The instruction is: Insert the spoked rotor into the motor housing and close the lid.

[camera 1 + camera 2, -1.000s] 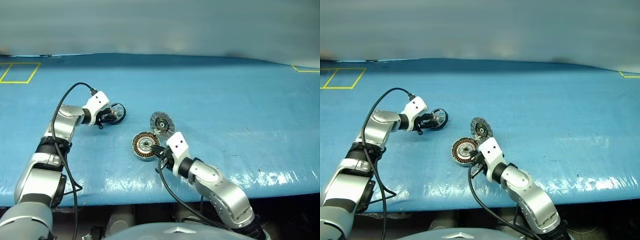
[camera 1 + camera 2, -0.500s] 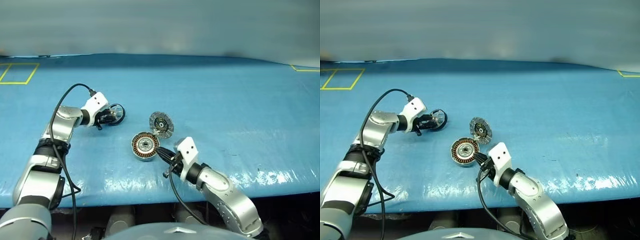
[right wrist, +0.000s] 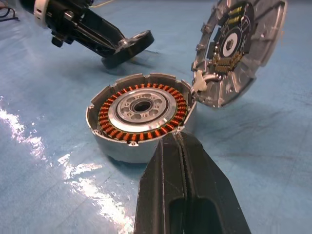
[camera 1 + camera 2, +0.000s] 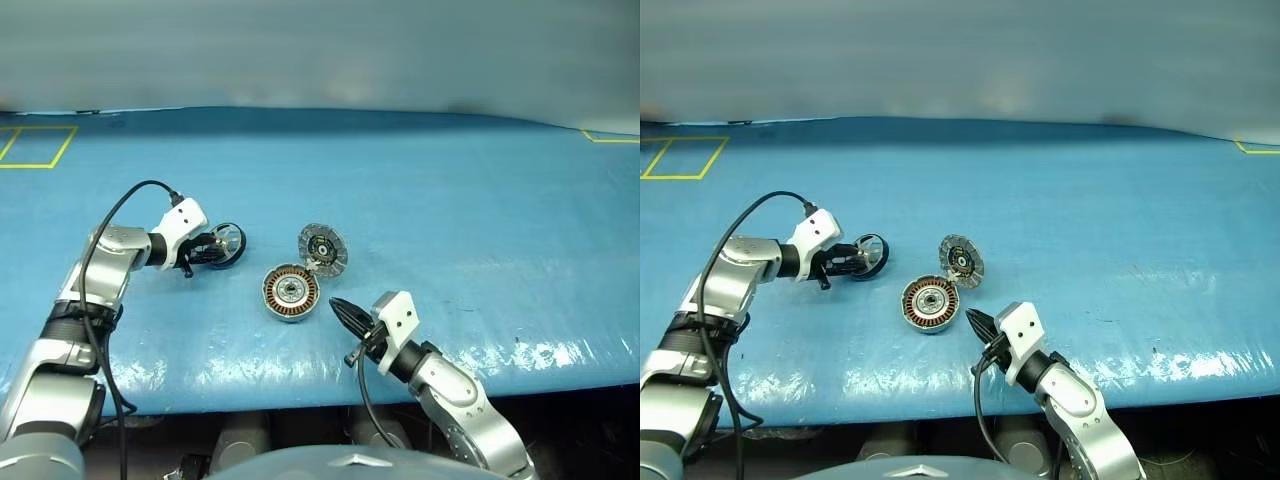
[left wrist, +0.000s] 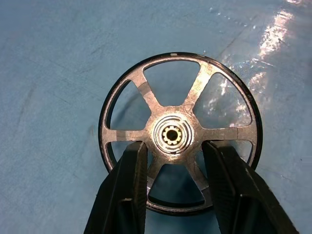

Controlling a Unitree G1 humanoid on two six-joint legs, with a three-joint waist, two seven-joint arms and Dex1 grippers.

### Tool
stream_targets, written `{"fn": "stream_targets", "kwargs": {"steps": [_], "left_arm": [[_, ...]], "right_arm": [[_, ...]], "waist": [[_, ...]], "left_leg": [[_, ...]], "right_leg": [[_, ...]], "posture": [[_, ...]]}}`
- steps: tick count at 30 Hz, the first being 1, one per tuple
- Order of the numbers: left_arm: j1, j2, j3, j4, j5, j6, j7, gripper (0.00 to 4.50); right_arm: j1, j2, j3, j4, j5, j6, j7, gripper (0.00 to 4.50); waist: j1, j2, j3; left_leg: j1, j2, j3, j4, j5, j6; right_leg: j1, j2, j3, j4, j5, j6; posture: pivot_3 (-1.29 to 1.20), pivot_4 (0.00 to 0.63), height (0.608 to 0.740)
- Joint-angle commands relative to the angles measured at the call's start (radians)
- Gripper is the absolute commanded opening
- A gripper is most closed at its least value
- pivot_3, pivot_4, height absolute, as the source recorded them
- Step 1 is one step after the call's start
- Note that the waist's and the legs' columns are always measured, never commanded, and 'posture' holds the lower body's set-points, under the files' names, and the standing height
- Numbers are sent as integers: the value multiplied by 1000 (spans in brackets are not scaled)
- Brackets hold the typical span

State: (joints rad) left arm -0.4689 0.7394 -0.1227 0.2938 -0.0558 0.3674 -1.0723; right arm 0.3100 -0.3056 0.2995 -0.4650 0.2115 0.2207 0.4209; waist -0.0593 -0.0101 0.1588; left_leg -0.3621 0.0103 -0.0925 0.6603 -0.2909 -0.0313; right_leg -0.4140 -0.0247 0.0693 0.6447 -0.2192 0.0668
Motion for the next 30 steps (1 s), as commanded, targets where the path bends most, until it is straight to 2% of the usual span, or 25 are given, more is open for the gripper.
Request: {"fn": "stream_targets", "kwargs": {"steps": [1,12,21,30], "left_arm": [[22,36,37,-142,-49,31,-32,1442],[5,42,-24,-360,-102,139,-77,1441],[-63,44,-93,-387,-126,120,-200,1441],[-89,9,-160,-411,-124,87,-241,1441]], "right_arm": [[12,13,-3,18,-5,-86,18,0],[7,32,-3,97,-13,-168,49,0],[6,40,1,108,-20,-164,42,0],[11,48,9,111,-9,-164,54,0]], "waist": [[2,0,0],[11,0,0],[12,0,0],[13,0,0]], "left_leg": [[0,0,0,0,0,0],[0,0,0,1,0,0],[0,0,0,1,0,0],[0,0,0,1,0,0]], "right_leg": [[0,0,0,0,0,0],[0,0,0,0,0,0],[0,0,0,0,0,-1],[0,0,0,0,0,-1]], "posture": [[0,150,740],[0,150,740],[0,150,740],[0,150,740]]}}
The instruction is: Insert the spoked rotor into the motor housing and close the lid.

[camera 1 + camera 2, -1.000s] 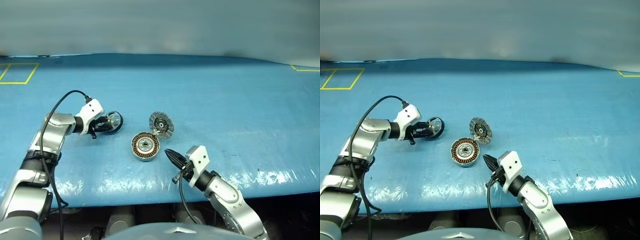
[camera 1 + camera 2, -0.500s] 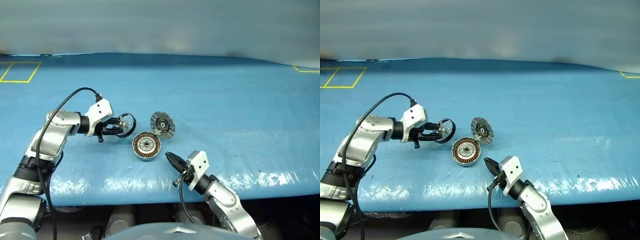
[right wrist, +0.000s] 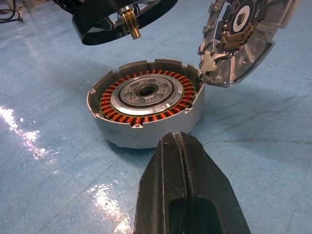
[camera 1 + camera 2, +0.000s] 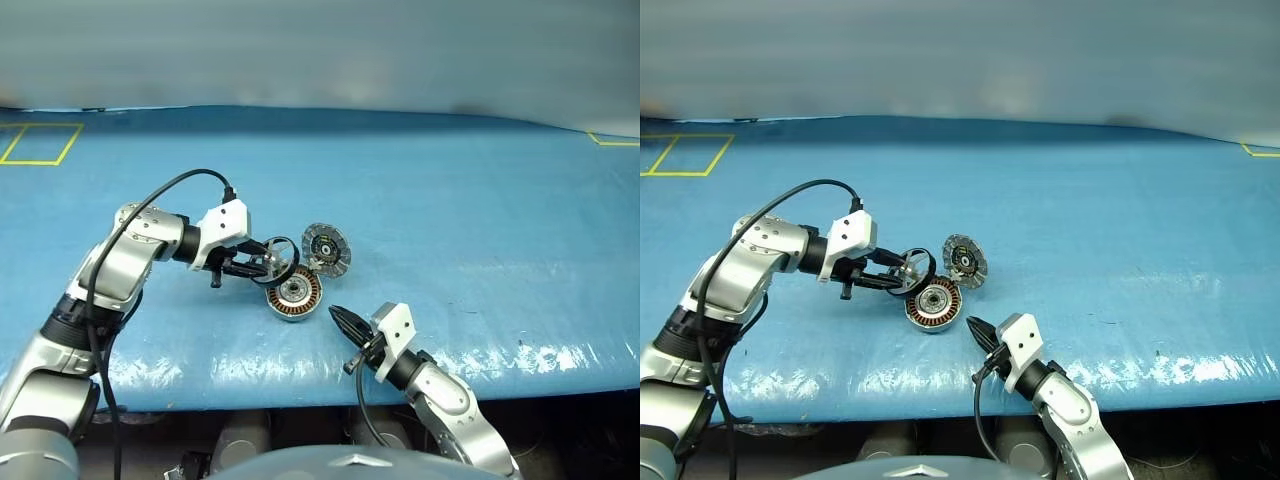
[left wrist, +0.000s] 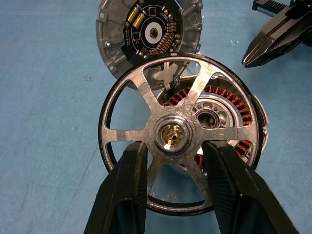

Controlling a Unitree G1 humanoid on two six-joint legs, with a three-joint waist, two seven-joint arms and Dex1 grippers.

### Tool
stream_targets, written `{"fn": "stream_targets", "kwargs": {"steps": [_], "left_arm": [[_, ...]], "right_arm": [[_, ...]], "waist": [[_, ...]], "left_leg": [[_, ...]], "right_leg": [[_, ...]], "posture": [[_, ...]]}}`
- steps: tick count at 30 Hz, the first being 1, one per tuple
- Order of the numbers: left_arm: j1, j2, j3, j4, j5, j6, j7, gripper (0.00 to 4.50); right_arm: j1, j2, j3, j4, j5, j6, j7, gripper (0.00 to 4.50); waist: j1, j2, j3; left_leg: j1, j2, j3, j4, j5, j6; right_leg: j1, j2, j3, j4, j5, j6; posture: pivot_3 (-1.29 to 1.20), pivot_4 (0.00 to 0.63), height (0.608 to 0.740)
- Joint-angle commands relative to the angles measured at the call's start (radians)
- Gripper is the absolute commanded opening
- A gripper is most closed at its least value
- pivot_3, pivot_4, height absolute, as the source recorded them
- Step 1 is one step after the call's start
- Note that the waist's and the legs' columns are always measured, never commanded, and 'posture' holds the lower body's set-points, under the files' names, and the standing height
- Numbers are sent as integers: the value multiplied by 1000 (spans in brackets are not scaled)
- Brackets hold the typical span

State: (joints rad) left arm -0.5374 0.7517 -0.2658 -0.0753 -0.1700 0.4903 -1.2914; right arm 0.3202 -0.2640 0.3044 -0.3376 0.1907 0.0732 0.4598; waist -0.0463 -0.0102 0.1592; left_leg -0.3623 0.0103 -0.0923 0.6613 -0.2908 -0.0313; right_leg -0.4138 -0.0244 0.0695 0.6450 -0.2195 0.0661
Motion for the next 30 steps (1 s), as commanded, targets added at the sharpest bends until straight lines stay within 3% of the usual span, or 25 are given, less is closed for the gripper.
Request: {"fn": "stream_targets", "kwargs": {"steps": [1,12,30], "left_arm": [[-19,-9,-24,-43,-9,-44,-26,1441],[-48,-80,-89,15,29,-124,-12,1441],[-51,-52,-104,75,92,-167,-23,1441]], "right_arm": [[0,7,4,-17,15,-16,17,0],[-9,9,15,-13,13,-2,28,0],[-19,23,14,-1,4,15,5,0]], "waist": [[0,0,0],[5,0,0],[7,0,0]], "left_leg": [[0,0,0,0,0,0],[0,0,0,1,0,0],[1,0,0,1,0,0]], "right_leg": [[0,0,0,0,0,0],[1,0,0,1,0,0],[1,0,0,1,0,0]], "posture": [[0,150,740],[0,150,740],[0,150,740]]}}
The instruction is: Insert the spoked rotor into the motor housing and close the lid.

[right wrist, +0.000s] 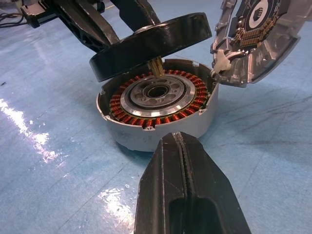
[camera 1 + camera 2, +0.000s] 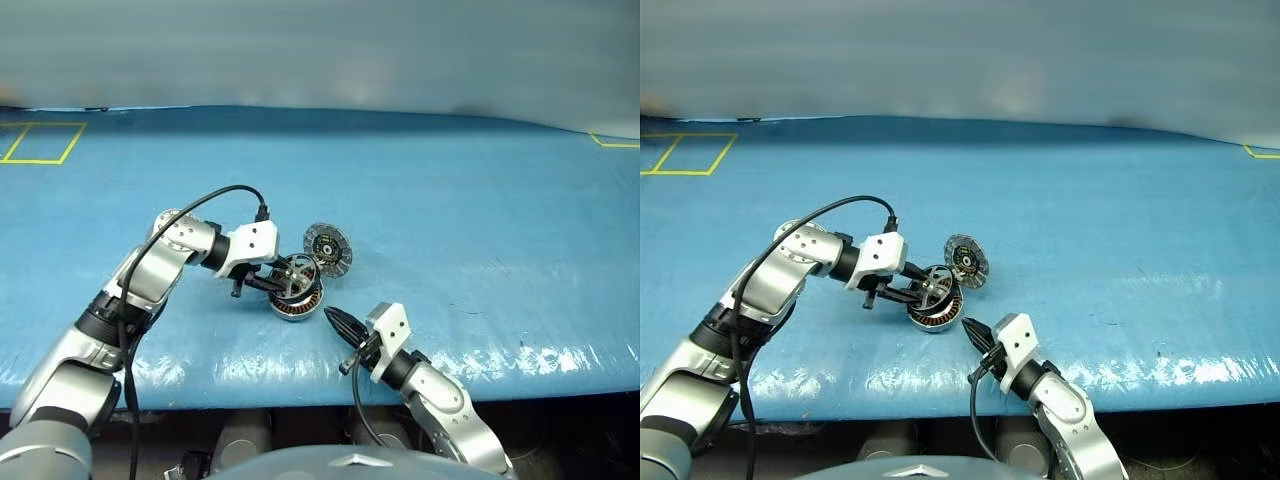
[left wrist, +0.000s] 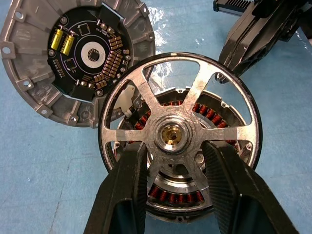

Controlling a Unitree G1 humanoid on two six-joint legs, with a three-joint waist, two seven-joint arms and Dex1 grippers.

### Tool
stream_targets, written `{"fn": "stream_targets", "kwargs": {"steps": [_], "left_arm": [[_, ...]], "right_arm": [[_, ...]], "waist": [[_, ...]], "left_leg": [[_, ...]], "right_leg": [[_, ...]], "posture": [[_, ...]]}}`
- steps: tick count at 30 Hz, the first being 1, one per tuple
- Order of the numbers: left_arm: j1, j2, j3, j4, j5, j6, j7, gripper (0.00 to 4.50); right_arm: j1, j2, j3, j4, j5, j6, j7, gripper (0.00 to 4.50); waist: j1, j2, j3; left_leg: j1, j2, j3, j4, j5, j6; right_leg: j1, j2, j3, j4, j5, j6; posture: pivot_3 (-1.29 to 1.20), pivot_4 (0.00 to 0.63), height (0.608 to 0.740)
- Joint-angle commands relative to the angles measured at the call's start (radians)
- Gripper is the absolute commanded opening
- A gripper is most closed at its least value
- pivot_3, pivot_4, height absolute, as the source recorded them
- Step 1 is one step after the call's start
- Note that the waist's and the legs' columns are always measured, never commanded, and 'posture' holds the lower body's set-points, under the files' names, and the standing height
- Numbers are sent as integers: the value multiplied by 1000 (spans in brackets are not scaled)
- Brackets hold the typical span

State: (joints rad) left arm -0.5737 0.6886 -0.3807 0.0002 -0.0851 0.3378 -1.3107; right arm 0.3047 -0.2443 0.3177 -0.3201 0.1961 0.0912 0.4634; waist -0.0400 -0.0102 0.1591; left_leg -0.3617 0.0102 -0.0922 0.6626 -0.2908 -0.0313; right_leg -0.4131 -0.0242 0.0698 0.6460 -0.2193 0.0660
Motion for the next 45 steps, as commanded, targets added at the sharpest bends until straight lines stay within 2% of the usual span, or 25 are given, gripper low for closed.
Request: {"fn": "stream_targets", "kwargs": {"steps": [1,25,34,35,38,41,45], "left_arm": [[-15,12,10,1,9,-15,-3,1441],[-31,1,-23,13,41,-34,-36,1441],[-31,-1,-24,1,32,-26,-54,4454],[-31,-1,-19,-3,26,-23,-55,4485],[-27,-5,15,-26,-19,3,-51,4485],[-13,2,63,-64,-85,50,-48,3800],[44,20,140,-133,-165,119,-16,2478]], "right_arm": [[-5,4,1,-19,-1,-1,0,0],[-11,16,-1,-13,-12,17,-15,0],[-10,19,-5,-11,-13,19,-17,0],[-11,18,-6,-11,-13,20,-16,0],[-8,16,-10,-16,-10,21,-15,0],[0,14,-18,-27,-5,24,-18,0],[12,14,-48,-49,5,32,-34,0]], "waist": [[0,0,0],[0,0,0],[0,0,0],[0,0,0],[0,0,0],[0,0,0],[-2,0,0]], "left_leg": [[0,0,0,0,0,0],[1,0,0,1,0,0],[1,0,0,1,0,0],[1,0,0,1,0,0],[1,0,0,1,0,0],[1,0,0,1,0,0],[1,0,0,1,0,0]], "right_leg": [[0,0,0,0,0,0],[1,0,0,1,0,0],[1,0,0,1,0,0],[1,0,0,1,0,0],[1,0,0,1,0,0],[0,0,0,1,0,0],[0,0,0,1,1,-2]], "posture": [[0,150,740],[0,150,740],[0,150,740],[0,150,740],[0,150,740],[0,150,740],[0,150,740]]}}
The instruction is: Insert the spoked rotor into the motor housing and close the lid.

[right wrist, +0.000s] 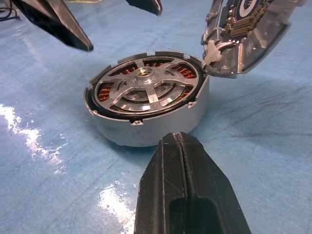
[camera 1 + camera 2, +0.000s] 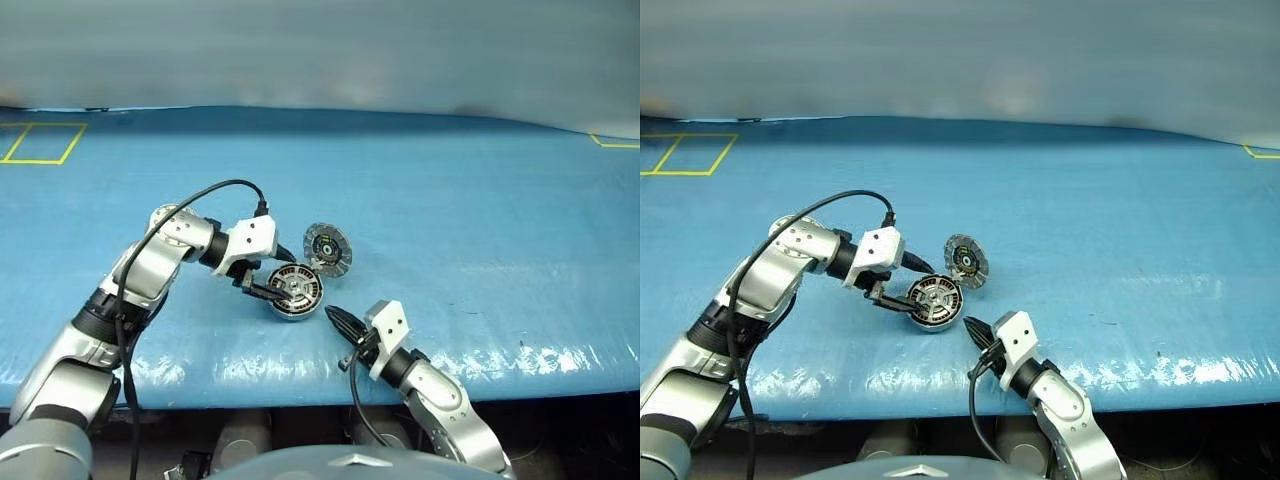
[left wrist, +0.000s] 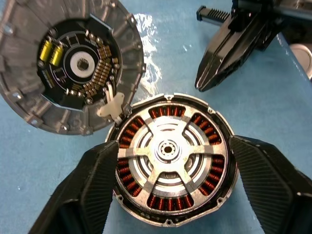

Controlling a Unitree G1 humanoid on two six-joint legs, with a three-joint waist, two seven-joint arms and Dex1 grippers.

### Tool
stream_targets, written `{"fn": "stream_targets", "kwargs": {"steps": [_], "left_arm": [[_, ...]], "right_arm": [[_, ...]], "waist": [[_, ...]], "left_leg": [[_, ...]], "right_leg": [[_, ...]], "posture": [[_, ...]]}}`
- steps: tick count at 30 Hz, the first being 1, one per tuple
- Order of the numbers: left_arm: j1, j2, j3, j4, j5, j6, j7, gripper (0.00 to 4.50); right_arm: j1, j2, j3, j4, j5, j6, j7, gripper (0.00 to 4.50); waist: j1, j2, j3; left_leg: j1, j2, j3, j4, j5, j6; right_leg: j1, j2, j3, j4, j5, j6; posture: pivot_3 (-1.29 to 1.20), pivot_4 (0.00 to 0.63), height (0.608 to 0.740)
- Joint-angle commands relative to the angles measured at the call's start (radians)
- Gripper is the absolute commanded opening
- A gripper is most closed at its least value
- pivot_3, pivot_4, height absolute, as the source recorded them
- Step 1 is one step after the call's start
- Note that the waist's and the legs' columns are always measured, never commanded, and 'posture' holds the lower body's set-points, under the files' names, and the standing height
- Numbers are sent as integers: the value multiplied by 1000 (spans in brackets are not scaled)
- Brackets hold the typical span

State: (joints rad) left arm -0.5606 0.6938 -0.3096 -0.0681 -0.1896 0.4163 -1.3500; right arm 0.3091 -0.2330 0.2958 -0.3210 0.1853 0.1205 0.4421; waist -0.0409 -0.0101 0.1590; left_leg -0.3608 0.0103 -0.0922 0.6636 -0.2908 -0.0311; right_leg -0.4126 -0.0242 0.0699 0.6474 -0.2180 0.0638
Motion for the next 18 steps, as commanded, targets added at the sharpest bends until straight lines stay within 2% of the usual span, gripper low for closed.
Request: {"fn": "stream_targets", "kwargs": {"steps": [1,7,10,13,18], "left_arm": [[60,15,99,-90,-85,62,43,2164],[265,-12,248,-231,-176,134,210,126],[386,-73,309,-295,-203,107,315,45],[544,-183,353,-361,-204,-13,420,45],[729,-308,349,-413,-206,-168,500,45]], "right_arm": [[9,5,-40,-57,20,9,-23,0],[-13,-16,-82,-116,21,84,-50,0],[-71,-22,-90,-142,9,149,-73,0],[-167,-21,-101,-147,-57,283,-160,0],[-292,26,-138,-166,-69,461,-248,0]], "waist": [[-2,0,0],[-1,0,0],[0,0,0],[1,0,0],[11,0,-1]], "left_leg": [[0,0,0,0,0,0],[0,0,0,0,0,0],[1,1,0,0,0,0],[2,1,2,1,0,0],[1,0,1,1,1,-1]], "right_leg": [[0,0,0,0,0,0],[0,0,0,0,0,0],[0,0,0,1,0,0],[0,-1,1,1,0,-1],[0,-1,1,0,1,-3]], "posture": [[0,150,740],[0,150,740],[0,150,740],[0,150,740],[0,150,740]]}}
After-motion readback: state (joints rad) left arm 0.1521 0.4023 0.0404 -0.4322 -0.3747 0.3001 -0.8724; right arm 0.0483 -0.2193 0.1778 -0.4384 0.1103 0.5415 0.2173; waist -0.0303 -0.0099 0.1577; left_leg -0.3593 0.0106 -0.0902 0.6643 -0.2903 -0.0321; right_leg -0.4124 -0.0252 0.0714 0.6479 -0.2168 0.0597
